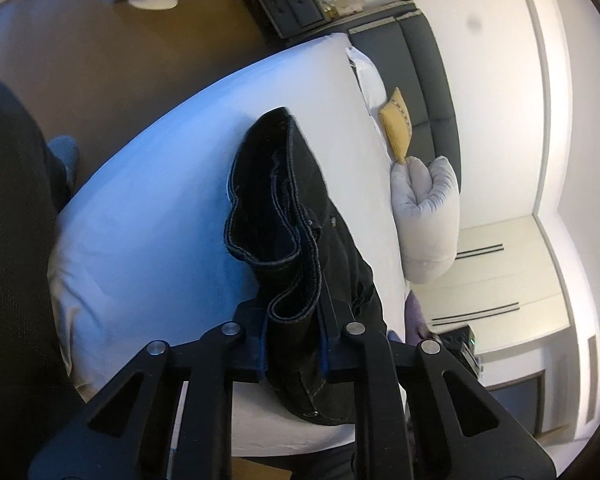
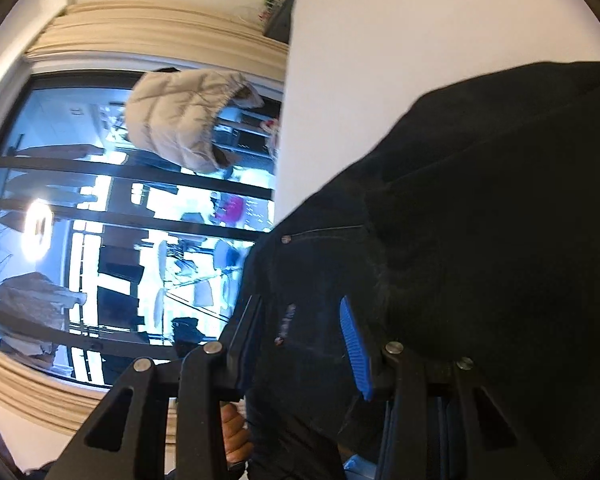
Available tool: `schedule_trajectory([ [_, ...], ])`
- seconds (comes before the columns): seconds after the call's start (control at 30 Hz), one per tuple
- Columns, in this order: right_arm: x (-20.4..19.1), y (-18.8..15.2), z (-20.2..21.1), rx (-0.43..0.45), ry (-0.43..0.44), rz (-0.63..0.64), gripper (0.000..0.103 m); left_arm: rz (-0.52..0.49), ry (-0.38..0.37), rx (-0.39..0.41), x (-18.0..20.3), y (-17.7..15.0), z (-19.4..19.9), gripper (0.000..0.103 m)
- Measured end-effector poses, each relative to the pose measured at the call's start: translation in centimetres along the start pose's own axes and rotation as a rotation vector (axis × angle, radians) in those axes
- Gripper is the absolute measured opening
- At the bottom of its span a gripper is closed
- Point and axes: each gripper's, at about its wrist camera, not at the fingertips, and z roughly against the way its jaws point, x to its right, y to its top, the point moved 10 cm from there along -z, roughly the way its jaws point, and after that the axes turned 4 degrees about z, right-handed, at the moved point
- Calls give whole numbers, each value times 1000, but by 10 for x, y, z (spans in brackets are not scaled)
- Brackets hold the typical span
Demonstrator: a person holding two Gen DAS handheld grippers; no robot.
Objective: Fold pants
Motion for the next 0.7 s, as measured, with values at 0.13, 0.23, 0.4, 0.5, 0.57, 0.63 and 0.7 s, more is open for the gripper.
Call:
schedule_trajectory([
  [0.13, 17, 2, -28, -78, -34, -39, 44, -57, 18, 4, 18, 1, -2, 14],
  [0.23, 46, -4, -53, -137, -116, -73, 23, -108, 24, 5, 39, 3, -6, 14],
  [0.4, 65, -10, -51, -77, -72, -140, 0, -265, 49, 2, 90, -2, -14, 14],
  [0.5, 55, -5, -36, -15, -34, -130, 48, -373, 24, -25, 135, -14, -32, 14],
  [0.57, 42, 11, -4, 118, 40, -143, 72, -470, 27, -46, 164, -28, -48, 14],
  [0.63, 38, 23, 23, 190, 72, -150, 75, -577, 32, -82, 191, -50, -69, 14],
  [0.7, 33, 31, 49, 194, 109, -144, 75, -672, 40, -145, 214, -79, -98, 14],
])
